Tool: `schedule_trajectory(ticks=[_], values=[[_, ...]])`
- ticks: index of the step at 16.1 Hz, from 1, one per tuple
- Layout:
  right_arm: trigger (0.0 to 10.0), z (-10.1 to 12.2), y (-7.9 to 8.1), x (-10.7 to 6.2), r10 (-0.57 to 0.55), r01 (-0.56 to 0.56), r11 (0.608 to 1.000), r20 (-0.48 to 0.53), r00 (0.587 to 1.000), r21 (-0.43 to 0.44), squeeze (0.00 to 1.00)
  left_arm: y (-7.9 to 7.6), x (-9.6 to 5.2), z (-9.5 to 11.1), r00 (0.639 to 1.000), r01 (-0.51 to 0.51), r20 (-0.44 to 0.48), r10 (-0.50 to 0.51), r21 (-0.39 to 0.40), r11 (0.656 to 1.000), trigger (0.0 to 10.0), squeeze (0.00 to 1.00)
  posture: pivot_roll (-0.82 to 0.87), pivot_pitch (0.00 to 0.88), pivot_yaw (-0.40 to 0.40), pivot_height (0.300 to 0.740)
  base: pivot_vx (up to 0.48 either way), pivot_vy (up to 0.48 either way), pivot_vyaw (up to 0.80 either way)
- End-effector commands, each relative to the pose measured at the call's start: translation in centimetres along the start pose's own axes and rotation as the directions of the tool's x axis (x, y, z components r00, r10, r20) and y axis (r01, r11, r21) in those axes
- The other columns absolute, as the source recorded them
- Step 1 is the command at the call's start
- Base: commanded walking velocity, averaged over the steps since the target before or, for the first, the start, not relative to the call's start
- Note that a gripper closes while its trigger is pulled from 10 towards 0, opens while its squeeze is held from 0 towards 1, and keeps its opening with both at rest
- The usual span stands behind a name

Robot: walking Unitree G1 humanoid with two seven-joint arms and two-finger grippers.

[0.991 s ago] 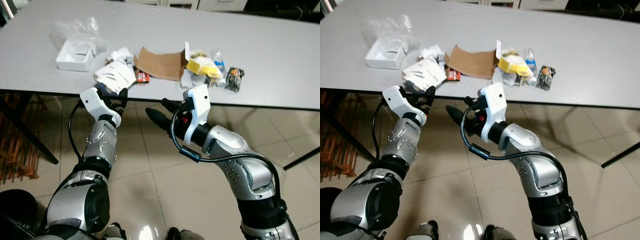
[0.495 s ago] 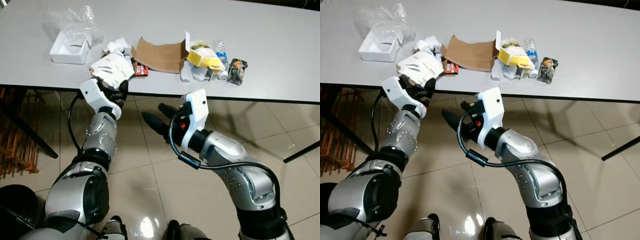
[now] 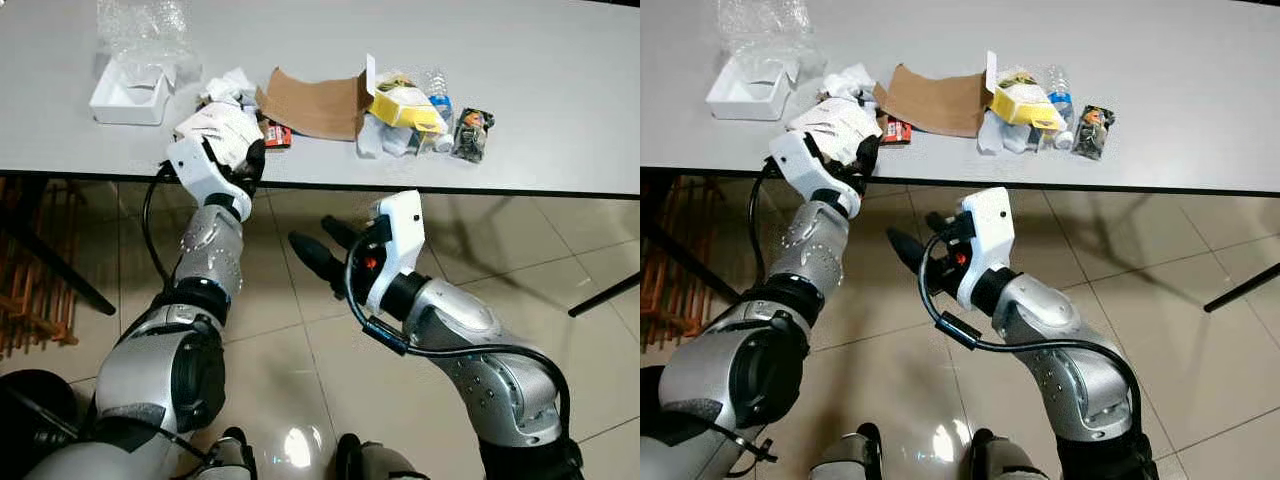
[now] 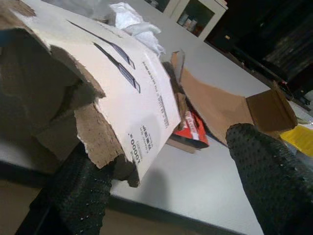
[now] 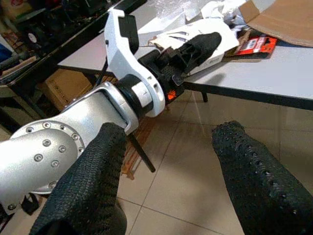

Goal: Picking trash to rubbish bin

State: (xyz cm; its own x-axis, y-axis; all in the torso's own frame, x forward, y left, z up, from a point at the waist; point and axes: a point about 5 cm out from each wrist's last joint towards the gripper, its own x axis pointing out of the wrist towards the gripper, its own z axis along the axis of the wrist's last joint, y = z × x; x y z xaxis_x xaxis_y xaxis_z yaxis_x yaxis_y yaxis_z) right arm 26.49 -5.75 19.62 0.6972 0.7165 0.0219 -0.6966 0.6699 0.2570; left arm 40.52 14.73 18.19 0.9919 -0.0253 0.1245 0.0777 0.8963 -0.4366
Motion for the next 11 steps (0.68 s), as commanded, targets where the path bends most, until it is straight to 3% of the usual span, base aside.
schedule_trajectory(ticks=[1, 3, 4, 11], values=[[10.0, -0.09, 0.27, -0.5, -0.007, 0.007, 1.0, -0.003, 1.0, 0.008, 0.0, -0.72, 0.25, 0.0, 1.0, 0.007, -0.009, -0.007, 0.014, 1.0, 10.0, 0.0, -0.18, 0.255, -0.063, 0.74, 0.0, 0.0, 0.0], [10.0, -0.22, 0.27, -0.87, -0.025, 0.025, 1.0, -0.003, 1.0, 0.018, 0.0, -0.9, 0.4, 0.2, 1.0, 0.003, -0.008, -0.003, 0.026, 1.0, 10.0, 0.0, -0.19, 0.26, -0.06, 0.74, 0.0, 0.0, 0.0], [10.0, -0.27, 0.21, -0.99, -0.034, 0.034, 0.999, -0.005, 0.999, 0.02, 0.0, -0.92, 0.43, 0.19, 1.0, -0.002, -0.012, 0.002, 0.036, 0.999, 0.0, 0.0, -0.19, 0.263, -0.06, 0.74, 0.0, 0.0, 0.0], [10.0, -0.49, -0.36, -0.83, -0.062, 0.062, 0.998, -0.005, 0.998, 0.027, 0.0, -0.29, 0.11, -0.19, 1.0, -0.016, -0.02, 0.017, 0.068, 0.998, 0.0, 0.0, -0.17, 0.25, -0.043, 0.74, 0.0, 0.0, 0.0]])
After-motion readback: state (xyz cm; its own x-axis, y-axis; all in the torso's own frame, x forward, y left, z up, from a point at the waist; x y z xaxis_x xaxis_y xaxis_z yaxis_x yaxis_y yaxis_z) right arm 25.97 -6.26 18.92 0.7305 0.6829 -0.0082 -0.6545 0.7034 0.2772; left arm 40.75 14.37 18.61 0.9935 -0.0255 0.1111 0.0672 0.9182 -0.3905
